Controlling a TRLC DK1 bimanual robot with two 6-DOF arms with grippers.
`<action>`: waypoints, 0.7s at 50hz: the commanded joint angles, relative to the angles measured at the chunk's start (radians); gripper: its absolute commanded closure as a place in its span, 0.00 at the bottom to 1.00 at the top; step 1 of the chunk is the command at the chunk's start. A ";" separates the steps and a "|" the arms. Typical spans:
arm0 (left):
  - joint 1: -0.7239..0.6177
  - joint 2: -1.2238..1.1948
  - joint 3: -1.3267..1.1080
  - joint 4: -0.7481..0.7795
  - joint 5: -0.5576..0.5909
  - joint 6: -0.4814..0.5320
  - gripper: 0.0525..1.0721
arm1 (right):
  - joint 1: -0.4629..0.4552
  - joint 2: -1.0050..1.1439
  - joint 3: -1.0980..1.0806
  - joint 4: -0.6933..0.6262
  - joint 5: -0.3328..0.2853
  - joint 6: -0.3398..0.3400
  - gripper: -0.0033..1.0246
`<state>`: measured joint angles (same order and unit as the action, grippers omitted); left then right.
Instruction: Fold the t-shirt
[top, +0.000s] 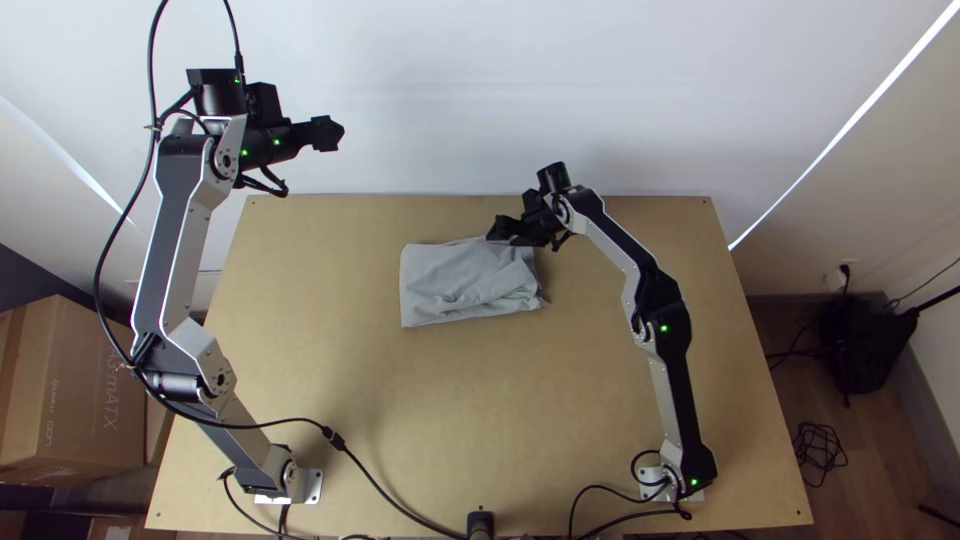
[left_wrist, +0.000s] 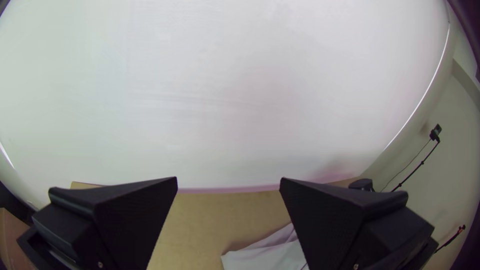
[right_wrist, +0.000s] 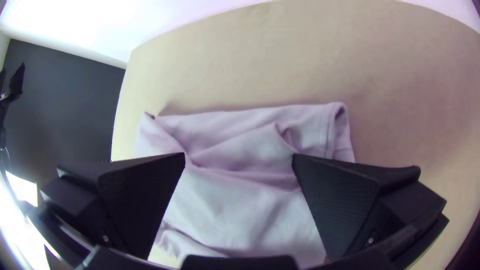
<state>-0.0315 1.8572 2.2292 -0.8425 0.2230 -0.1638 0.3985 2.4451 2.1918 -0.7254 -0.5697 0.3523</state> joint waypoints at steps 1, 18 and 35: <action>0.004 -0.041 0.021 0.014 -0.008 0.006 0.04 | -0.018 0.043 0.063 -0.008 0.031 0.047 0.04; -0.010 -0.050 0.023 0.016 -0.017 -0.009 0.04 | -0.079 -0.175 -0.127 0.034 0.082 0.070 0.04; -0.008 -0.070 0.015 0.006 -0.017 -0.013 0.04 | -0.069 -0.307 -0.300 -0.057 0.051 0.071 0.04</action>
<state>-0.0353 1.8202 2.2292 -0.8402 0.2153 -0.1646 0.3092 2.1651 1.9720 -0.7589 -0.5053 0.4007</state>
